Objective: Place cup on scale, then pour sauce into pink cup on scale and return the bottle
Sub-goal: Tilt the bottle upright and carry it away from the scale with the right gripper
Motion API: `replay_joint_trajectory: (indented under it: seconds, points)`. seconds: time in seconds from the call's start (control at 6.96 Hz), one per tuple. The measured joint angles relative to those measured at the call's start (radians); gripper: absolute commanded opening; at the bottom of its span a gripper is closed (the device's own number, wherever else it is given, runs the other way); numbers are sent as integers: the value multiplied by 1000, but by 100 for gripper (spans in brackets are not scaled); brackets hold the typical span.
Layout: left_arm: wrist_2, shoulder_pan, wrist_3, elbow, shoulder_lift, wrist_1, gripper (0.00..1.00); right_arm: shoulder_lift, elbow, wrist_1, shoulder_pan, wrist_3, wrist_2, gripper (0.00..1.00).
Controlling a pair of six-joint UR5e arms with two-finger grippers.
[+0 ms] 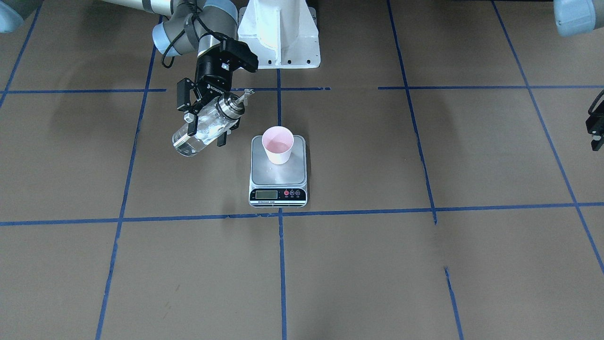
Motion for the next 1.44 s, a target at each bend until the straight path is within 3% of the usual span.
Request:
replay_joint_trajectory:
  seconds: [0.43, 0.86, 1.15, 1.44]
  points:
    - [2, -6, -1, -7, -5, 0, 100, -69, 33, 4, 52, 251, 52, 0]
    - [2, -12, -2, -12, -6, 0, 100, -208, 134, 4, 127, 448, 202, 0]
    - [7, -19, -2, -18, -7, 0, 100, -251, 151, 4, 157, 650, 286, 0]
    - [16, -24, -2, -32, -9, 1, 100, -311, 153, 4, 166, 783, 306, 0]
